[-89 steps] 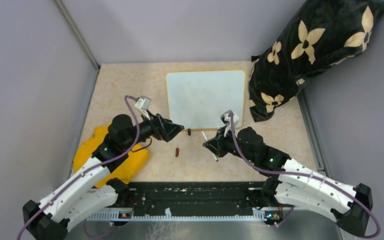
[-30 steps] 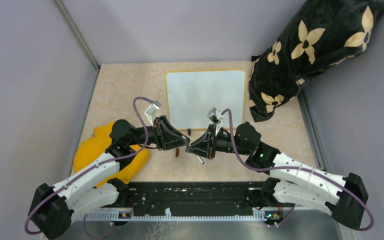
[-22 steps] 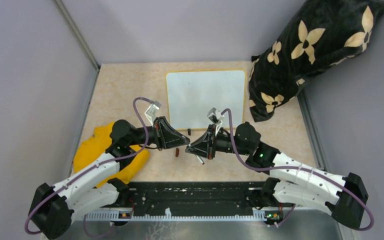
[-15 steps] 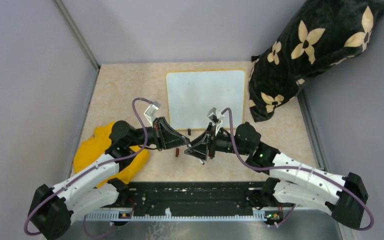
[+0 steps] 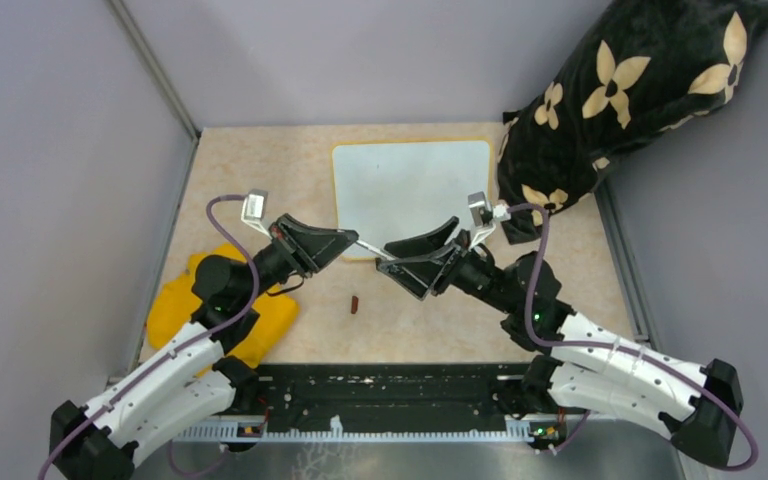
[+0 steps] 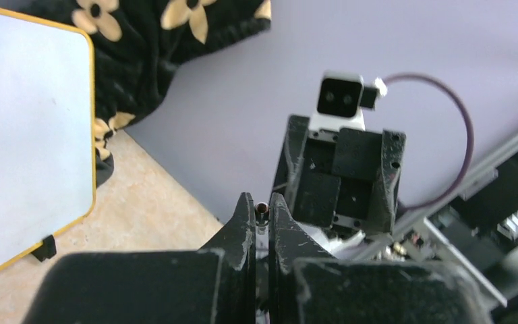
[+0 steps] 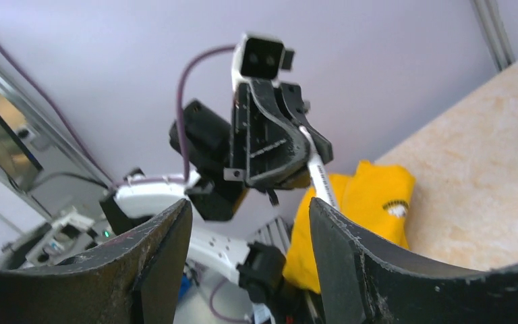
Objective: Write a sentence on the whiteboard
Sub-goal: Adjust the whiteboard marker.
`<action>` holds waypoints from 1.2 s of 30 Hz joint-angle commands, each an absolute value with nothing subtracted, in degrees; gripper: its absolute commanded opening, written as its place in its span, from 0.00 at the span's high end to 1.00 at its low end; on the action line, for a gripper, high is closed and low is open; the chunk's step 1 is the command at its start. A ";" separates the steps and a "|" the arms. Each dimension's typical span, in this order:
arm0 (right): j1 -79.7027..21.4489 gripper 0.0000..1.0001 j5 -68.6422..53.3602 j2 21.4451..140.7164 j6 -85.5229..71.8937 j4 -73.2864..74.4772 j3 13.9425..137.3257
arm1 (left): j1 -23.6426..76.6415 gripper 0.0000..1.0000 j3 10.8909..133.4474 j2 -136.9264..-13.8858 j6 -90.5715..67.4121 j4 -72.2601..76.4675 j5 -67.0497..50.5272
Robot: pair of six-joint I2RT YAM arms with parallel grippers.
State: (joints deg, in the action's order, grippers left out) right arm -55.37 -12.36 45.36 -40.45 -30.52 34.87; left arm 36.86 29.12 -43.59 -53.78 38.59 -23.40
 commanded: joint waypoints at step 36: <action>-55.81 0.45 -7.64 56.26 -46.91 -49.29 41.25 | 36.83 1.00 30.76 -39.27 -63.19 43.08 -9.53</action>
